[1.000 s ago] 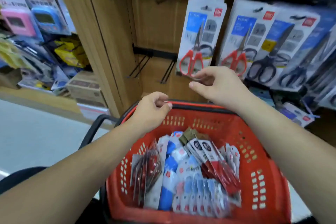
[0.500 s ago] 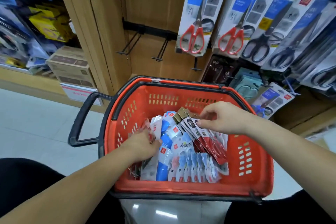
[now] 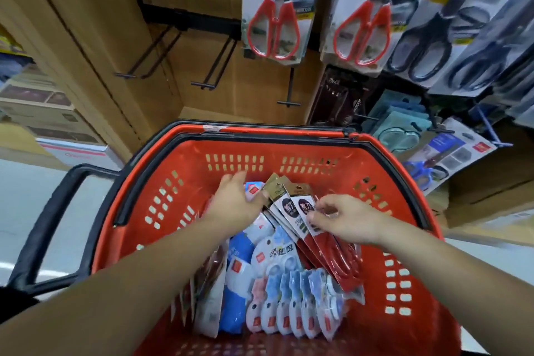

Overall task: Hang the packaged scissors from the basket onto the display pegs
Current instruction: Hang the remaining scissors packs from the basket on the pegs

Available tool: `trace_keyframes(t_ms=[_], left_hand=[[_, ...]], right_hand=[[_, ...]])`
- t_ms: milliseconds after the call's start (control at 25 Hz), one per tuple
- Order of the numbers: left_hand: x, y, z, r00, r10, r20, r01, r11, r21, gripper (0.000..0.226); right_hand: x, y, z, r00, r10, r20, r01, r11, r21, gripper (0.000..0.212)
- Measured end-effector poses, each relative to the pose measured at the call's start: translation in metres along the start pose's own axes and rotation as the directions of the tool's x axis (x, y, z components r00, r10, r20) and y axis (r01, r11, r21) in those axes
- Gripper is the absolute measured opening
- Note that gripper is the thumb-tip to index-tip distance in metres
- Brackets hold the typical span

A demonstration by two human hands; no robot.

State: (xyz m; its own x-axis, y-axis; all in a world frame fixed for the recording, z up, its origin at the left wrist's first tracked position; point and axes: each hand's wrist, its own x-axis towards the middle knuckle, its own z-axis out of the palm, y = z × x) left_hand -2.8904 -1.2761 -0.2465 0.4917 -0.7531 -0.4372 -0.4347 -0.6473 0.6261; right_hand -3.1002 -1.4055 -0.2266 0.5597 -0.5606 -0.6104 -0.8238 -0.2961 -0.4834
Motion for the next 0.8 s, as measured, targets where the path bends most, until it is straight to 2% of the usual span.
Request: trace_keyframes(t_ms=[120,200,280,400,480,560,680,800], left_hand=[[0.017,0.001,0.004,0.992,-0.085,0.094,0.107,0.958,-0.265,0.049],[0.019,0.011,0.018,0.987,-0.083,0.134,0.127,0.921,-0.368,0.036],[0.016,0.021,0.035,0.992,-0.071,0.101,0.106,0.912,-0.395,0.021],[0.011,0.026,0.046,0.998,-0.041,0.041,0.054,0.914,-0.403,0.012],[0.003,0.031,0.046,0.999,-0.018,0.028,0.029,0.885,-0.464,0.014],[-0.004,0.042,0.044,0.999,0.001,0.045,0.021,0.862,-0.506,0.013],[-0.018,0.053,0.037,0.998,0.054,0.041,-0.023,0.837,-0.546,0.013],[-0.037,0.062,0.01,0.996,0.07,-0.059,-0.091,0.814,-0.573,0.014]], right_hand=[[-0.001,0.012,0.007,1.0,0.003,-0.006,-0.003,0.999,-0.034,0.029],[-0.004,0.017,0.014,0.999,0.029,-0.042,-0.029,1.0,-0.006,0.035],[0.001,0.027,0.022,0.995,0.083,-0.049,-0.08,0.995,0.058,0.049],[0.005,0.031,0.019,0.982,0.175,-0.069,-0.148,0.947,0.285,0.045],[0.001,0.03,0.016,0.977,0.211,-0.044,-0.159,0.844,0.512,0.058],[-0.008,0.023,0.012,0.986,0.168,-0.002,-0.133,0.785,0.605,0.074],[-0.016,0.02,0.012,0.99,0.111,-0.09,-0.064,0.905,0.42,0.093],[-0.033,0.016,0.004,0.987,0.057,-0.148,-0.013,0.96,0.28,0.102]])
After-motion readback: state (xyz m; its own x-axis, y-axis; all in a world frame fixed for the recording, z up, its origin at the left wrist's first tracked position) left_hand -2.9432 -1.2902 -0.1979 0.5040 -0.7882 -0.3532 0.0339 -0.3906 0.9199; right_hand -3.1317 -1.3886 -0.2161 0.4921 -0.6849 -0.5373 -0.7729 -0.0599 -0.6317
